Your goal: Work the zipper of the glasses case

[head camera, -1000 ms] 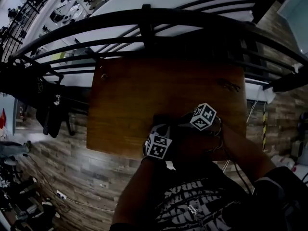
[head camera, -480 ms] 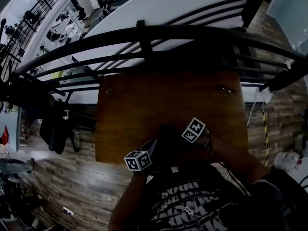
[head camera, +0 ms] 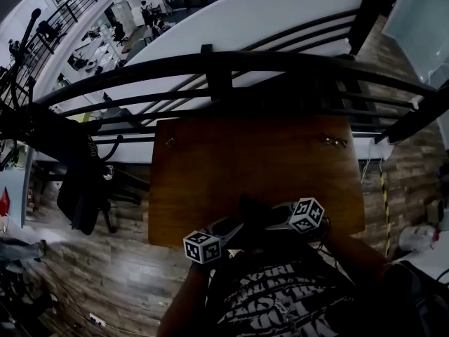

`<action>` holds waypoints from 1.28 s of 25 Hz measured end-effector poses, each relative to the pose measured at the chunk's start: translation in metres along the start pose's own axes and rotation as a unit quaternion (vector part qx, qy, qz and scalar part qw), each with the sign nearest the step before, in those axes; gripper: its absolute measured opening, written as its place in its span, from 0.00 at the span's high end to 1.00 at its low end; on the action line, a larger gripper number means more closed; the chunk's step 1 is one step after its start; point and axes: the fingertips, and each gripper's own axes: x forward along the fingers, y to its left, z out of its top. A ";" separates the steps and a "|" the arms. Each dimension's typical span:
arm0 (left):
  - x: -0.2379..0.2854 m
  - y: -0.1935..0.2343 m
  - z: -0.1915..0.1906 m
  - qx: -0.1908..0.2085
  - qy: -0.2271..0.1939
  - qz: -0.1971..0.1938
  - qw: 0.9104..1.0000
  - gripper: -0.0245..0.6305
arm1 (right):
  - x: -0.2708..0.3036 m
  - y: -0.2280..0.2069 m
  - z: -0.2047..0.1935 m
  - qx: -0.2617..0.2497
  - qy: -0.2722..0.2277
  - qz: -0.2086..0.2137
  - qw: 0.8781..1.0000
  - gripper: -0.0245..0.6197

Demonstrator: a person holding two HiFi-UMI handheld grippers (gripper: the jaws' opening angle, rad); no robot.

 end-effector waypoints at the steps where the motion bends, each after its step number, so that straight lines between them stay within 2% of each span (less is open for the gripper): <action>1: 0.000 -0.016 0.012 0.011 -0.006 -0.038 0.999 0.64 | -0.006 0.018 0.013 -0.018 -0.017 0.010 1.000 0.55; 3: -0.006 -0.052 0.037 0.028 -0.026 -0.116 0.992 0.56 | -0.020 0.054 0.038 -0.052 -0.045 0.024 0.997 0.55; 5: -0.013 -0.088 0.061 0.043 -0.047 -0.185 0.981 0.47 | -0.034 0.086 0.060 -0.074 -0.076 0.036 0.994 0.55; 8: -0.021 -0.130 0.084 0.061 -0.055 -0.265 0.961 0.46 | -0.046 0.118 0.082 -0.097 -0.104 0.046 0.989 0.56; 10: -0.019 -0.151 0.089 0.085 -0.040 -0.296 0.951 0.46 | -0.045 0.128 0.087 -0.108 -0.106 0.043 0.988 0.56; 11: -0.019 -0.159 0.091 0.099 -0.033 -0.304 0.947 0.47 | -0.045 0.131 0.088 -0.110 -0.109 0.039 0.987 0.56; 12: -0.018 -0.165 0.092 0.112 -0.027 -0.312 0.943 0.52 | -0.046 0.133 0.088 -0.109 -0.116 0.034 0.987 0.55; 16: -0.020 -0.184 0.096 0.155 -0.016 -0.339 0.928 0.54 | -0.059 0.137 0.092 -0.108 -0.142 0.002 0.984 0.55; 18: -0.020 -0.187 0.099 0.195 -0.015 -0.334 0.922 0.54 | -0.067 0.131 0.084 -0.113 -0.123 -0.020 0.986 0.55; 21: -0.016 -0.175 0.101 0.299 0.009 -0.271 0.915 0.54 | -0.092 0.112 0.069 -0.106 -0.104 -0.059 0.987 0.55; 23: -0.010 -0.165 0.098 0.380 0.042 -0.223 0.897 0.54 | -0.109 0.102 0.078 -0.097 -0.123 -0.074 0.985 0.55; 26: -0.002 -0.158 0.093 0.463 0.091 -0.186 0.862 0.54 | -0.118 0.107 0.114 -0.100 -0.148 -0.047 0.983 0.56; 29: 0.006 -0.151 0.081 0.500 0.136 -0.176 0.837 0.54 | -0.117 0.116 0.148 -0.117 -0.141 -0.008 0.983 0.61; 32: 0.009 -0.146 0.078 0.516 0.170 -0.173 0.822 0.54 | -0.116 0.117 0.173 -0.137 -0.131 0.030 0.981 0.65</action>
